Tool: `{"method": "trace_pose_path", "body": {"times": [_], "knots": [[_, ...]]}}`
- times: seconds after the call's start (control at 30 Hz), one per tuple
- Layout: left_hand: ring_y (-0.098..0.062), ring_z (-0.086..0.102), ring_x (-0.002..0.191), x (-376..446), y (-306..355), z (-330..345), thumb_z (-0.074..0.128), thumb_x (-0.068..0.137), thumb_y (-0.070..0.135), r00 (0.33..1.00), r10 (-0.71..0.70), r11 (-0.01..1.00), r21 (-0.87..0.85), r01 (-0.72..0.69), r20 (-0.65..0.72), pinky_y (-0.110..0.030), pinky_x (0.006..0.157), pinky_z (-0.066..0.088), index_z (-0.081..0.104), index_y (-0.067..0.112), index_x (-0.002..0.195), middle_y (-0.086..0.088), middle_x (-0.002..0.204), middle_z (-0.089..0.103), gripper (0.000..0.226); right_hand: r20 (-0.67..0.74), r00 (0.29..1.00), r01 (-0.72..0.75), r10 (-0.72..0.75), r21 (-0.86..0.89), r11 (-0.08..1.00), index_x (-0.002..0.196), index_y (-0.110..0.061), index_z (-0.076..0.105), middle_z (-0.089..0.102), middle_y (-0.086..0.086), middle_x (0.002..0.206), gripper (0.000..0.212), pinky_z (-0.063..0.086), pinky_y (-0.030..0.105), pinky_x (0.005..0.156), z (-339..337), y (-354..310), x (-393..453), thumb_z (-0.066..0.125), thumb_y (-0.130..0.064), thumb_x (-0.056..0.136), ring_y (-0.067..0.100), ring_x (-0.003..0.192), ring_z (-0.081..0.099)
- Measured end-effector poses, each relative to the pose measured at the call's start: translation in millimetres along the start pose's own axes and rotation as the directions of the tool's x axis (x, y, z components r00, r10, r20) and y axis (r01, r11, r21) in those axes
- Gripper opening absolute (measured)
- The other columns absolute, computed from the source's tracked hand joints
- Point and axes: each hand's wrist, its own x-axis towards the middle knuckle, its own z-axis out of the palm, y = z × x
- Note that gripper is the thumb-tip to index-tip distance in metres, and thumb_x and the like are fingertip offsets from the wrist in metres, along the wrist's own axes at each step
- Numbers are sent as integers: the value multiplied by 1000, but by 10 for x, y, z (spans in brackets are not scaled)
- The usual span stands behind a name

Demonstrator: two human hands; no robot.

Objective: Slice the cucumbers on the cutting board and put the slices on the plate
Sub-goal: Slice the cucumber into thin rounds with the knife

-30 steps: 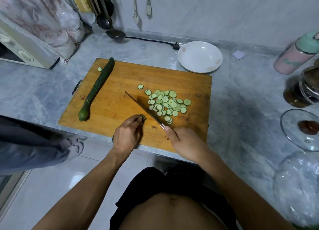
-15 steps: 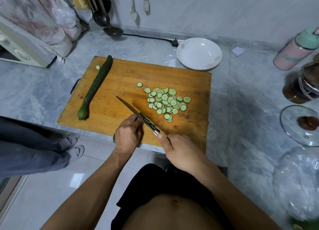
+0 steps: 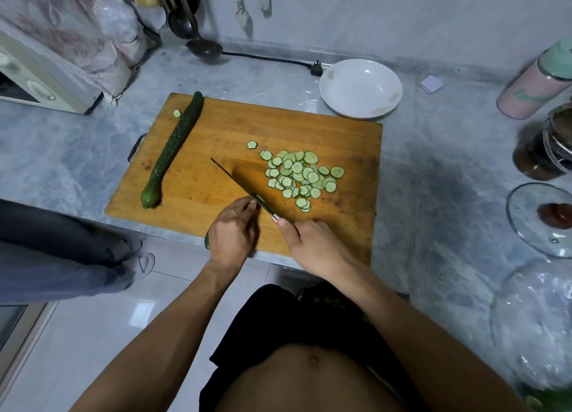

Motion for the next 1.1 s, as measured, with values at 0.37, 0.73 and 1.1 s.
{"method": "trace_pose_path", "body": {"times": [0.37, 0.73, 1.1], "knots": [[-27, 67, 99, 50, 114, -143, 62, 90, 11, 995, -101, 983, -155, 101, 6, -34, 79, 57, 74, 11, 112, -3, 124, 67, 25, 10, 997, 81, -81, 37, 996, 61, -11, 41, 42, -3, 45, 58, 28, 32, 52, -363, 156, 71, 32, -49, 104, 23, 48, 38], [-23, 60, 88, 311, 522, -751, 67, 87, 22, 931, 345, 893, -264, -365, -120, -38, 76, 47, 76, 13, 89, -1, 92, 65, 13, -72, 975, 172, -209, -344, 923, 90, -17, 54, 51, -5, 67, 34, 36, 32, 50, -528, 288, -38, 54, -50, 95, 13, 58, 47], [-9, 61, 89, 969, 696, -634, 80, 80, 36, 849, 129, 971, -238, -4, 512, -32, 80, 52, 76, 30, 94, 14, 92, 68, 16, -29, 967, 197, -254, -548, 813, 101, -12, 56, 61, 5, 83, 39, 46, 34, 59, -628, 338, -47, 48, -50, 97, 27, 73, 61]]}}
